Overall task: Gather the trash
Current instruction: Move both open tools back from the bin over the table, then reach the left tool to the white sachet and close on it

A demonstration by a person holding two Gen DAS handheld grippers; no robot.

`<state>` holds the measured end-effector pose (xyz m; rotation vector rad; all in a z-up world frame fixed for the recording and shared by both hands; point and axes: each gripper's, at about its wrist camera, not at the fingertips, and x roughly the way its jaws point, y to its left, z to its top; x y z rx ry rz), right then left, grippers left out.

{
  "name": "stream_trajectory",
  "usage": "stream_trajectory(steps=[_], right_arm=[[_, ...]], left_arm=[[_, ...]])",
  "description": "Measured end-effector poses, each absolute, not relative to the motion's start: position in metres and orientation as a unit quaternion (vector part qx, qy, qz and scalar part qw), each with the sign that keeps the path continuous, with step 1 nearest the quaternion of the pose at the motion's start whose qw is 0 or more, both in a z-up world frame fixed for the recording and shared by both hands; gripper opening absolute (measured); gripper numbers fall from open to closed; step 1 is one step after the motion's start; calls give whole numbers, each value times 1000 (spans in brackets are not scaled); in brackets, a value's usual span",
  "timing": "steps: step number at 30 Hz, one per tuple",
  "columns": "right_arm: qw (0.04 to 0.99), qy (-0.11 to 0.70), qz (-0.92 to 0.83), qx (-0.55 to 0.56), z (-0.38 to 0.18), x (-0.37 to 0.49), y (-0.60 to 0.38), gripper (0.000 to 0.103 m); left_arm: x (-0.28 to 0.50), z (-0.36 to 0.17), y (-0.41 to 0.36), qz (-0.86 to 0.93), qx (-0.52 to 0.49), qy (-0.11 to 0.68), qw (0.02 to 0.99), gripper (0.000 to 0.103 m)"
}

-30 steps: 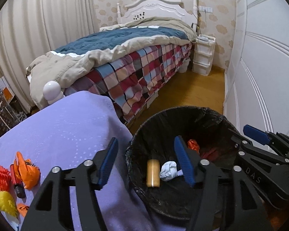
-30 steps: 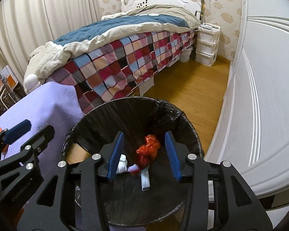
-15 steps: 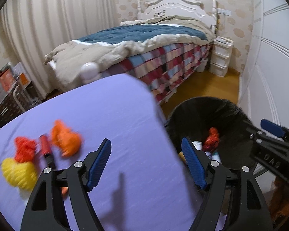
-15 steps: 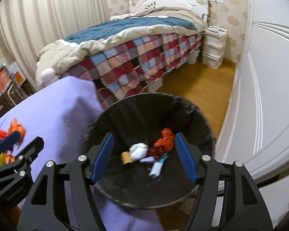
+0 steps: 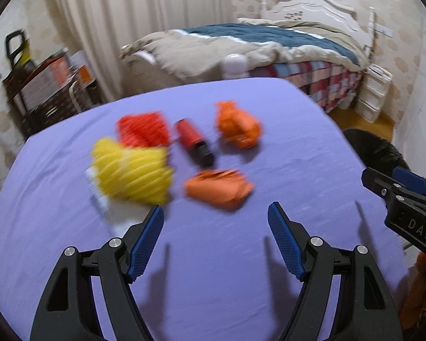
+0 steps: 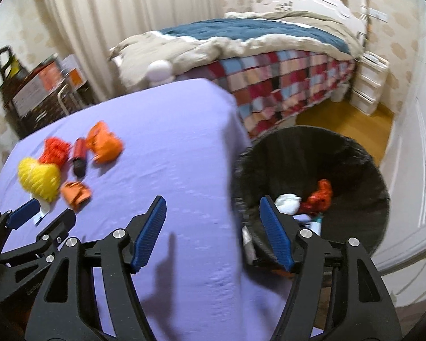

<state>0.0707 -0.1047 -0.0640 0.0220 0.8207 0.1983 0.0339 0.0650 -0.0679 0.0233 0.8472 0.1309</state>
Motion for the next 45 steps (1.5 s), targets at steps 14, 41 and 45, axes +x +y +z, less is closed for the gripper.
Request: stream_trajectory(steps=[14,41,45], right_arm=[[897,415,144,-46,-72,69,-35,71],[892,421,146,-73,-78,72,-20,78],[891,423,149,-78,-78,71,-16,77]], left_arm=[[38,-79,144,131,-62,435,889,73],[24,-84,195,155,-82,449,876,75],[29,-84,201,152,-91,449,876,75]])
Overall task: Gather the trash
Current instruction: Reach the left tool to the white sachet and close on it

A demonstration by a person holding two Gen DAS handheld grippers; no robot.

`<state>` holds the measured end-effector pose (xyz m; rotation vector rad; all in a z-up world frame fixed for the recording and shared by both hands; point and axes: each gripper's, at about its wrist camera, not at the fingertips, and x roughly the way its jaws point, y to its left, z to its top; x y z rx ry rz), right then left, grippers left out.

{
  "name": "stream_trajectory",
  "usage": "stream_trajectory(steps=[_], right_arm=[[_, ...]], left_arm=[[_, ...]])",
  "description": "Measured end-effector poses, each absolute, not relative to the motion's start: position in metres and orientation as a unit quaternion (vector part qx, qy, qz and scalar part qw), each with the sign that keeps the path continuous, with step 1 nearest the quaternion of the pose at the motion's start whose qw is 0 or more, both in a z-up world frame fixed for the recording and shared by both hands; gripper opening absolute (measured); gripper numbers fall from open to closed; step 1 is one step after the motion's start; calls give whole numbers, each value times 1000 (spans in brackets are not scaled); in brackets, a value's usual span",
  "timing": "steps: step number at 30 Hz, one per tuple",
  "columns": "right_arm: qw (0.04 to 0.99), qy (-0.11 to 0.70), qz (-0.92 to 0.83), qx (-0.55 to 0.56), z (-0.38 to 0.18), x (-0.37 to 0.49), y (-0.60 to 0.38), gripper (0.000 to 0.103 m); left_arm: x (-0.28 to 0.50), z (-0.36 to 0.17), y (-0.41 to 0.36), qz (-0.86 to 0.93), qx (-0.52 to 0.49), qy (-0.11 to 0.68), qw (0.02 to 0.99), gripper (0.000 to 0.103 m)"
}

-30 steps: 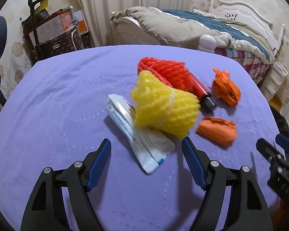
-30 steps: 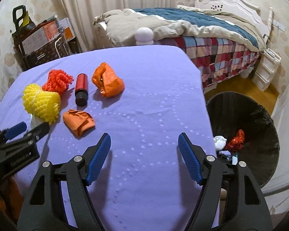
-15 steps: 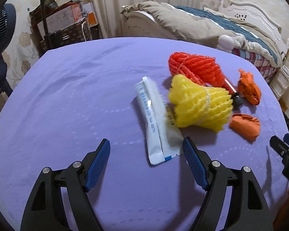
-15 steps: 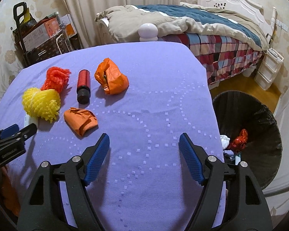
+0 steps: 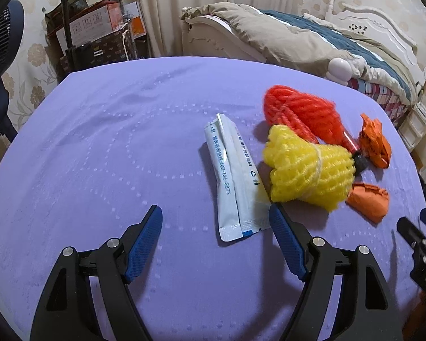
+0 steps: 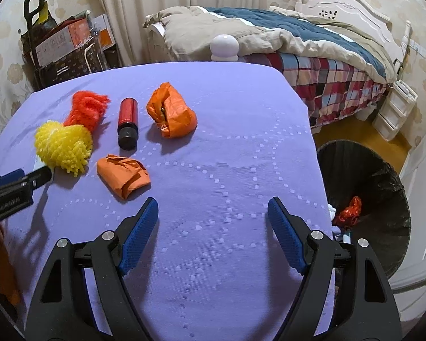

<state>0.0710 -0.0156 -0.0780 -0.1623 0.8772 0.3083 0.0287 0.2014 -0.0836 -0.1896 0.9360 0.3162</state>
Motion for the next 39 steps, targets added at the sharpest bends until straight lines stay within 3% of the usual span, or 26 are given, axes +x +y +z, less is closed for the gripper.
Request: stream_trajectory(steps=[15,31,39], right_arm=[[889,422,155,-86,-79,69,-5,77],[885,429,158,-91,-81,72,5,78],[882,428,171,-101,-81,73,19,78]], left_arm=[[7,-78,220,157,-95,442,878,75],[52,-82,221,142,-87,442,881,75],[45,-83,222,136,-63,439,886,47]])
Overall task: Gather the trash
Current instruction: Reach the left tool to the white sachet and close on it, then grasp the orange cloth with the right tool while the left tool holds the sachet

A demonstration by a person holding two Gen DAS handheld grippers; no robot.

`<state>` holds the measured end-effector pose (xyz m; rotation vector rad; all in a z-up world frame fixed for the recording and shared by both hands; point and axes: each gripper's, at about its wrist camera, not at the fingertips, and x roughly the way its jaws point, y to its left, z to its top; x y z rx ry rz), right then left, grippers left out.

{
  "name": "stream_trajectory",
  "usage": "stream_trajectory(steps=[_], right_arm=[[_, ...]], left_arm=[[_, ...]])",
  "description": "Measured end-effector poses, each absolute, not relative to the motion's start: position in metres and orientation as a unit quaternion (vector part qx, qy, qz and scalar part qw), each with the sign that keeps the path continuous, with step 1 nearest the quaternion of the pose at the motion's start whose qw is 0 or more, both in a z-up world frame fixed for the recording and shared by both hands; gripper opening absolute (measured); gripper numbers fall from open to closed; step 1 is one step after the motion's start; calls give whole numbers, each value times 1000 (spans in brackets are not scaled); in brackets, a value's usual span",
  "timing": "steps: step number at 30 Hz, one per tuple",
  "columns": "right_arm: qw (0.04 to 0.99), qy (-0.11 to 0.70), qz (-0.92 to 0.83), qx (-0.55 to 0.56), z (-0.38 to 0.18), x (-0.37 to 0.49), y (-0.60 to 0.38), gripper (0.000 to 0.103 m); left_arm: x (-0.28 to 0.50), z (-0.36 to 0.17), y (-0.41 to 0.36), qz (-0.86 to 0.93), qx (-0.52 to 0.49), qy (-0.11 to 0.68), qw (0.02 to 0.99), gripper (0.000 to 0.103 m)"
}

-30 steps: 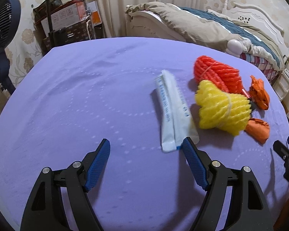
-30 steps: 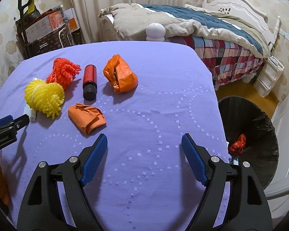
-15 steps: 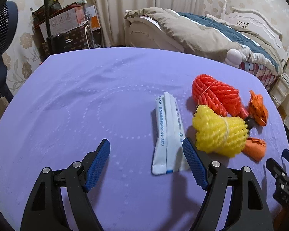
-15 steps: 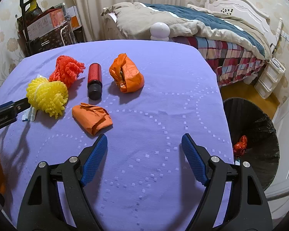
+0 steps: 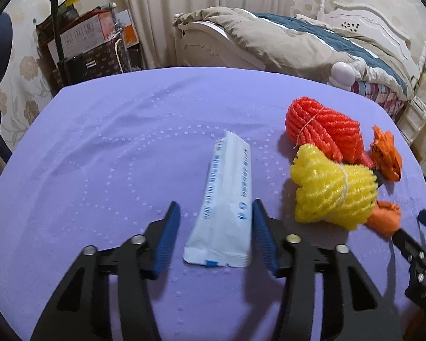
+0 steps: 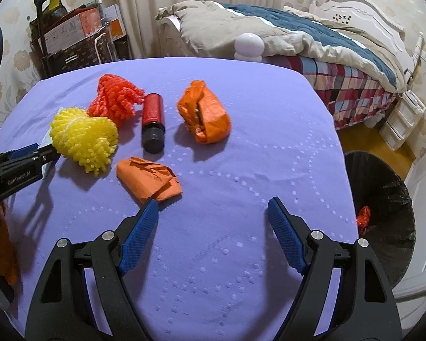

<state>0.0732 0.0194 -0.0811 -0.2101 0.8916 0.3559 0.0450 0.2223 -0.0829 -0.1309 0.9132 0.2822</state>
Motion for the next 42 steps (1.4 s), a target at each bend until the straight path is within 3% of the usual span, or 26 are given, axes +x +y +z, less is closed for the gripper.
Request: stream_trajectory(steps=[5,24,26,31,35,42], right_arm=[[879,426,182,-110,-80,73,31,78],[874,426,204,-114,-78,63,49,75],[874,423,208,-120,-78,64,57,65],[869,426,213,-131,-82,72,73,54],[868,422,221,-137,-81,71,78,37],[871,421,221,-127,-80,60,68,34]], left_arm=[[32,-82,225,128,-60,438,888,41],[1,-83,230,133,-53,434,890,41],[0,-83,230,134,-51,433,890,41],[0,-83,229,135,-49,432,890,41],[-1,-83,229,134,-49,433,890,41],[-4,-80,226,130,-50,427,893,40]])
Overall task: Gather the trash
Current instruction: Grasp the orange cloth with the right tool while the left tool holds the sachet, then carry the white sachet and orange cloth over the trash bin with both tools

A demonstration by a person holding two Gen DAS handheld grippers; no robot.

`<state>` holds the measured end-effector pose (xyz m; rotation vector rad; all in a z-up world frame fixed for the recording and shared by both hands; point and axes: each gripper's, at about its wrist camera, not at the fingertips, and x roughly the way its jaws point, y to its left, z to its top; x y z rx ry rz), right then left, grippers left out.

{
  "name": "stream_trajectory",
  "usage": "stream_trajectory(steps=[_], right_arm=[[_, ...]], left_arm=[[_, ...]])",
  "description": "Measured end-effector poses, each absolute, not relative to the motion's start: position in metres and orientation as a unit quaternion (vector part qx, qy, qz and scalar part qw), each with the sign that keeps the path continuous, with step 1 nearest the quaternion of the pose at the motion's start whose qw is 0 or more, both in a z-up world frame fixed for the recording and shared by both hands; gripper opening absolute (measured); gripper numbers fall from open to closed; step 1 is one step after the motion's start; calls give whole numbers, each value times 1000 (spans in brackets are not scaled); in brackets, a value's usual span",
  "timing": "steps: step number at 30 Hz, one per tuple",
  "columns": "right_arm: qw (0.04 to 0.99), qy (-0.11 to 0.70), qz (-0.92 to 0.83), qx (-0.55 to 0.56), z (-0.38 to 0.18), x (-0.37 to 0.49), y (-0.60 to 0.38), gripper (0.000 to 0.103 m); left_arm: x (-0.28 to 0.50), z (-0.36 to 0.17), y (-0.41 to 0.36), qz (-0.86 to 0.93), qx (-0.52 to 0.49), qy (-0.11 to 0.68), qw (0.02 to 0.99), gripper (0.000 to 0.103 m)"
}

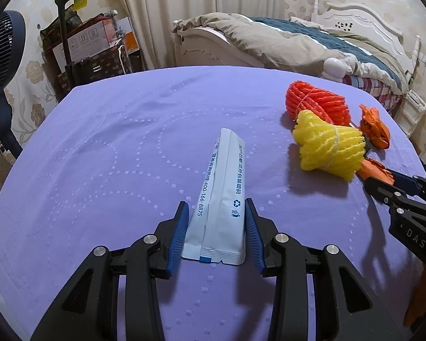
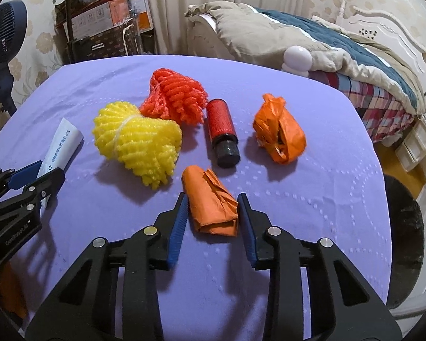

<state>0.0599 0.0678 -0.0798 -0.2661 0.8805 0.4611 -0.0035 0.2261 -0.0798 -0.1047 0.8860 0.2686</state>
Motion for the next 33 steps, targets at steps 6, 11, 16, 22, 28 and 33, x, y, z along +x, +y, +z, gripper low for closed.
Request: stream_trajectory(steps=[6,11,16,22,28,33], right_arm=[[876,419,214,-107,-74,52,48,34],[883,413,203,-92,-67,46,27,34],[893,404,183,-74,-59,42,1,34],[909,387,143,-56,-46,42,-40,34],[924,369,90,-44,-37,45,-83,34],[930,363,51,-24,-33,55,-122,34]], left_arm=[[-11,-75,216,118,-63,416,899,39],[-16,-66,195,97,-61,404,908,39],[-20,-52,167,70,-54,386,918,39],[-12,-38,125,26,-39,367,929,39],[8,-31,73,-24,-23,355,934,39],[25,-28,33,-62,-10,347,936,39]])
